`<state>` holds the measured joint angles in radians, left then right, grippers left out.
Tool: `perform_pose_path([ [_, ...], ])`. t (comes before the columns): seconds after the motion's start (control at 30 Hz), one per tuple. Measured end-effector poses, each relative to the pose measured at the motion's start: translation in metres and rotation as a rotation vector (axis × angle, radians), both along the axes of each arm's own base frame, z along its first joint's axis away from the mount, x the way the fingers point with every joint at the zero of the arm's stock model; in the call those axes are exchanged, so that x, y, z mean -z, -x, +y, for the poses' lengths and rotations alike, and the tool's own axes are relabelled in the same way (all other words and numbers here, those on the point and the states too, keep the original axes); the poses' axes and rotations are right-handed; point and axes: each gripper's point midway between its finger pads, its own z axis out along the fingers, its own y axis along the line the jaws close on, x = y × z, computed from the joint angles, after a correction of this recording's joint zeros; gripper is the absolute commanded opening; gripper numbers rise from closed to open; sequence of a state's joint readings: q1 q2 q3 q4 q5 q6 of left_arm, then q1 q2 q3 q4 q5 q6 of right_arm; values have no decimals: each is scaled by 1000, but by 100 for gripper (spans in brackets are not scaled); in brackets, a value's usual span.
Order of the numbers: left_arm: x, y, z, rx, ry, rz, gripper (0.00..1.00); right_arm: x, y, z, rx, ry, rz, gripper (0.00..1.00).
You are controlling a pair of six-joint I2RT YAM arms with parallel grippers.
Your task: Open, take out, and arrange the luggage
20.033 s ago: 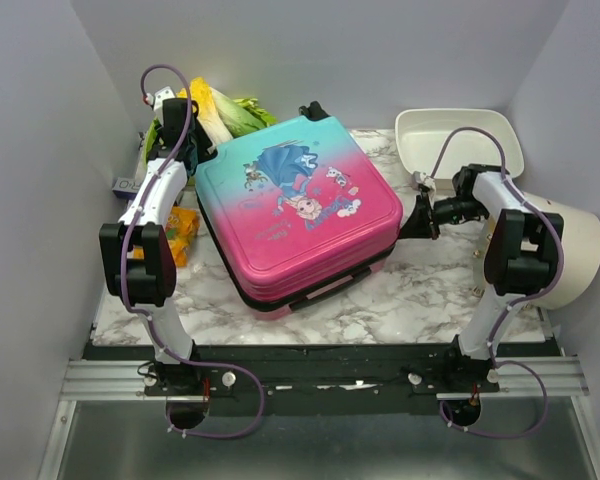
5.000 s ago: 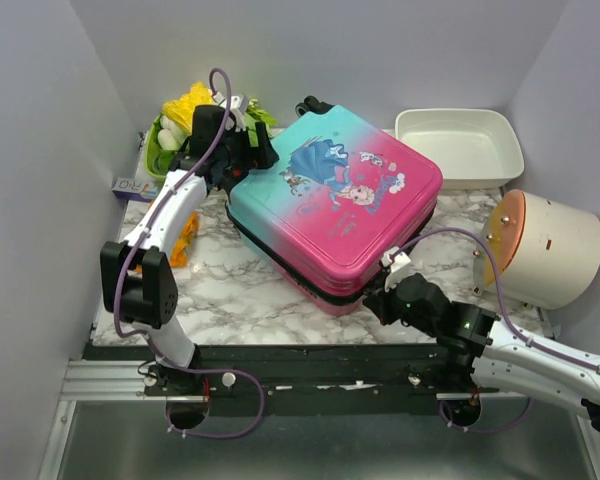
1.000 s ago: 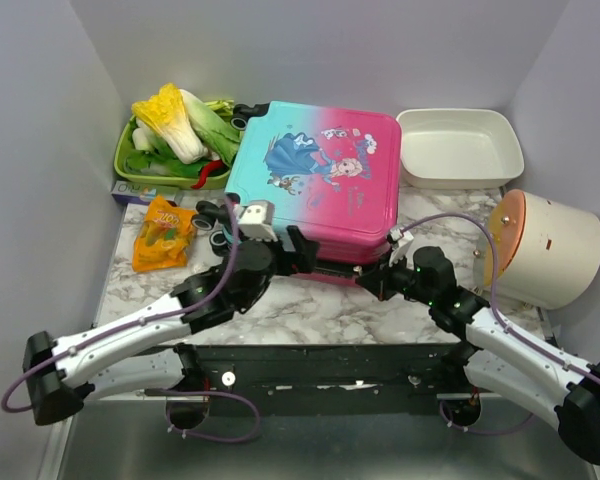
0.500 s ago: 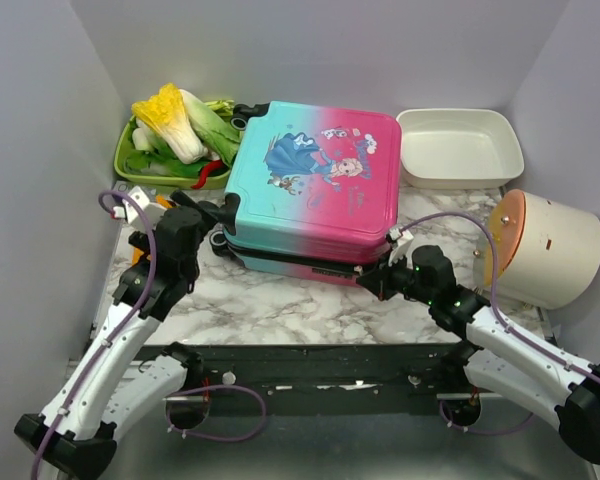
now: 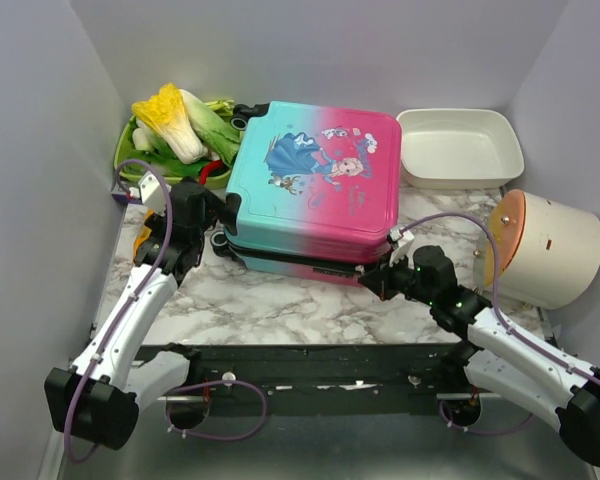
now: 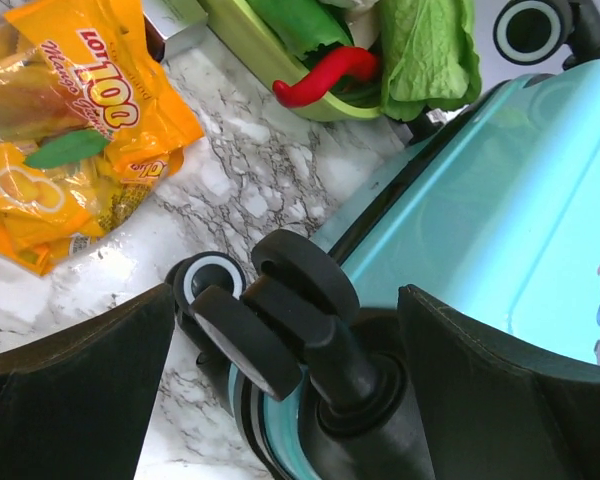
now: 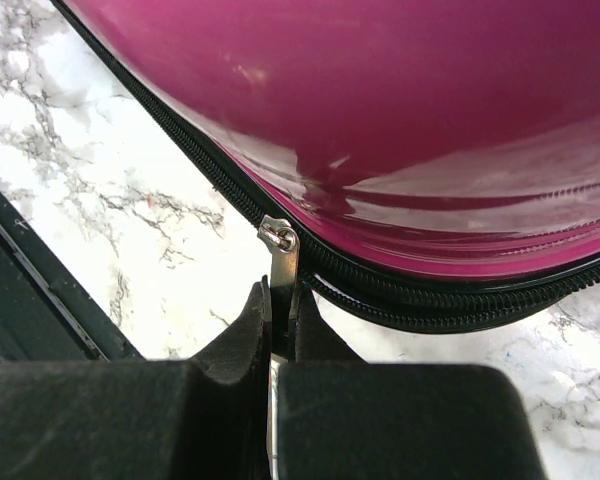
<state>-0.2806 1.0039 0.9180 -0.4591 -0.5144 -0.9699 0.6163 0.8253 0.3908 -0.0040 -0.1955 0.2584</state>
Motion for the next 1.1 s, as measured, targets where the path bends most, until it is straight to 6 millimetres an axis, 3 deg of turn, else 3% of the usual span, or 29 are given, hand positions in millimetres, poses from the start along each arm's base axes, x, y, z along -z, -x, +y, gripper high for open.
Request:
perform_pose_path([
  [0.17,21,-10,-3,-27,23,54,98,0,0,-1,0,8,-6,1],
  [0.3,35,-19,-5,-63,68,80,83,0,0,-2,0,15,-11,1],
  [0.33,36,-21,-5,-69,79,77,69,1,0,-2,0,16,-10,1],
  [0.4,36,-23,-7,-79,98,69,54,1,0,-3,-1,18,-12,1],
  [0.43,37,-24,-6,-86,101,70,25,1,0,-3,-2,19,-14,1],
  [0.5,31,-28,-2,-112,95,47,0,0,0,-3,-2,18,-18,1],
  [0.57,23,-32,2,-120,102,31,0,-1,-1,-4,4,21,-21,1],
  [0.83,27,-40,-7,-92,141,-12,0,-2,6,2,-59,21,-37,1],
  [1.0,25,-32,-16,-79,137,-94,0,2,9,31,-141,79,-42,1],
  [1.1,23,-20,-34,-35,158,-127,0,1,6,51,-178,116,-48,1],
])
